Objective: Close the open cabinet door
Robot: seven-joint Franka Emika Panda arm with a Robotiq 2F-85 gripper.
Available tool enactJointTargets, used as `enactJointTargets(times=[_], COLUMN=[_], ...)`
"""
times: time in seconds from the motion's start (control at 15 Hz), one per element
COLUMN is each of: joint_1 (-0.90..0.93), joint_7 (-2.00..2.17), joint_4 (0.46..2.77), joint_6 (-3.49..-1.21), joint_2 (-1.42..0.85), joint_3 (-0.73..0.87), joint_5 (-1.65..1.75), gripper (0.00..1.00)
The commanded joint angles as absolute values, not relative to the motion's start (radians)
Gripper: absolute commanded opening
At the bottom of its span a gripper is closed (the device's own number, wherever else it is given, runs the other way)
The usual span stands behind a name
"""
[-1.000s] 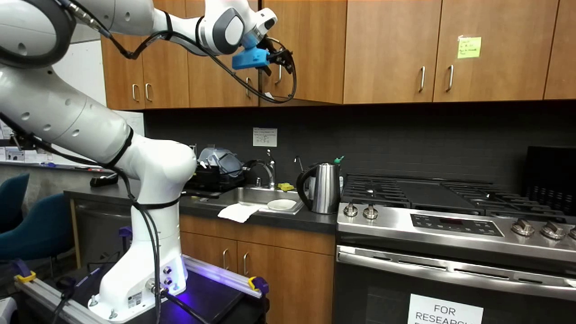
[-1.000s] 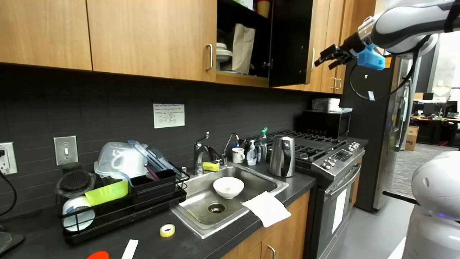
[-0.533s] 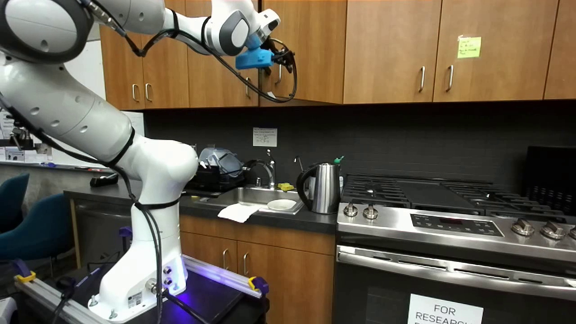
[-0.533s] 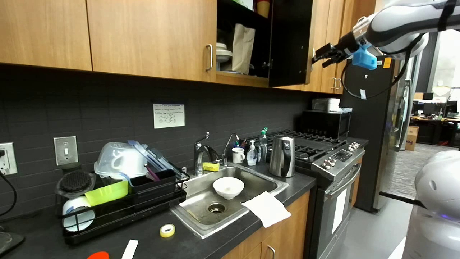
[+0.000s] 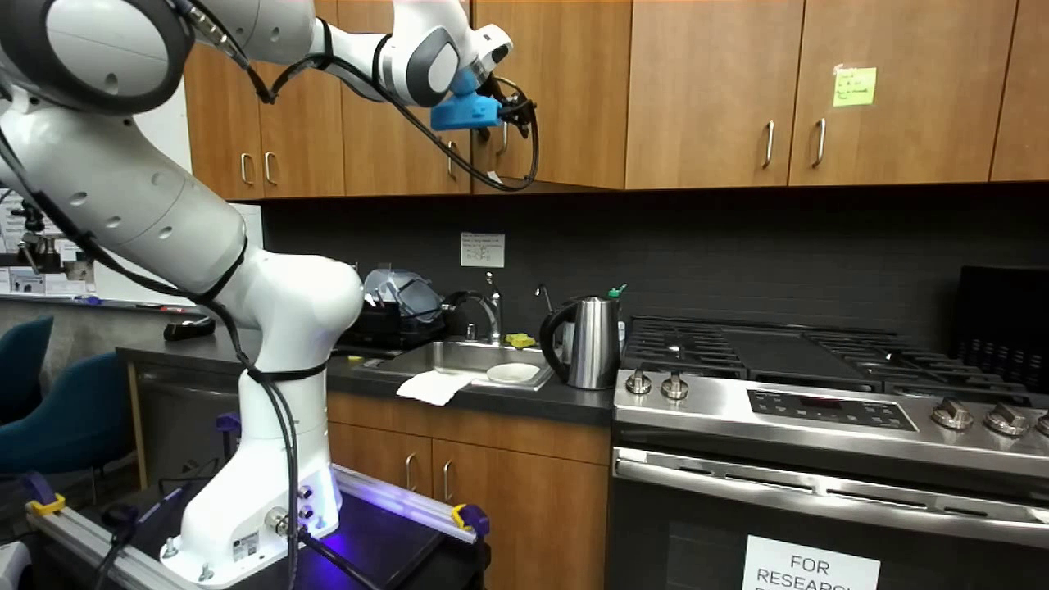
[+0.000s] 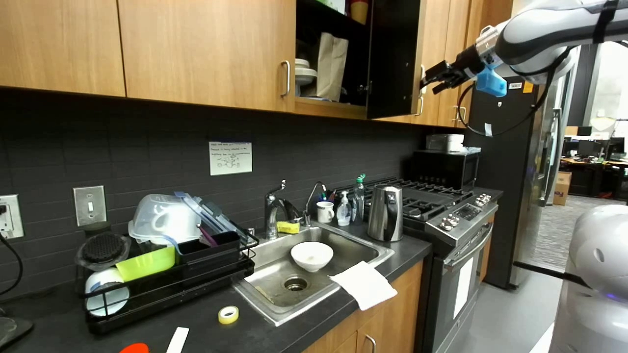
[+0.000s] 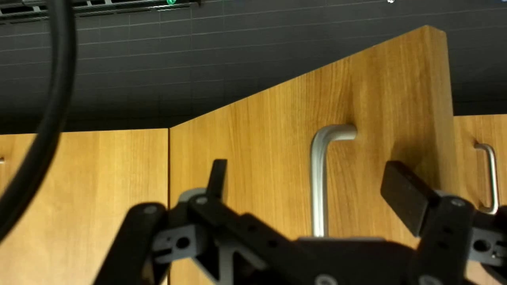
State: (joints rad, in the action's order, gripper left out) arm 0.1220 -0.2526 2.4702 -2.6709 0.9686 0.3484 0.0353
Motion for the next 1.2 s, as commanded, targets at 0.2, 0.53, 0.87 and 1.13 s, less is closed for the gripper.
enactJointTargets(times=[0.2,0.53,0.87,1.13], joint_1=[0.163,0.208,0.254,0.271], joint_7=[-0.302,-0.309,-0.319,-0.318], joint_4=[2.457,2.446,2.438,2.407], joint_6=[-2.698,-2.716,-2.730,-2.722], joint_2=[0.955,0.921,0.882,0.830], joint_3=[0.356,0.355,0.356,0.344], joint_5=[0.000,-0.014,-0.033,-0.038], gripper=[1.00,1.00,1.00,0.74])
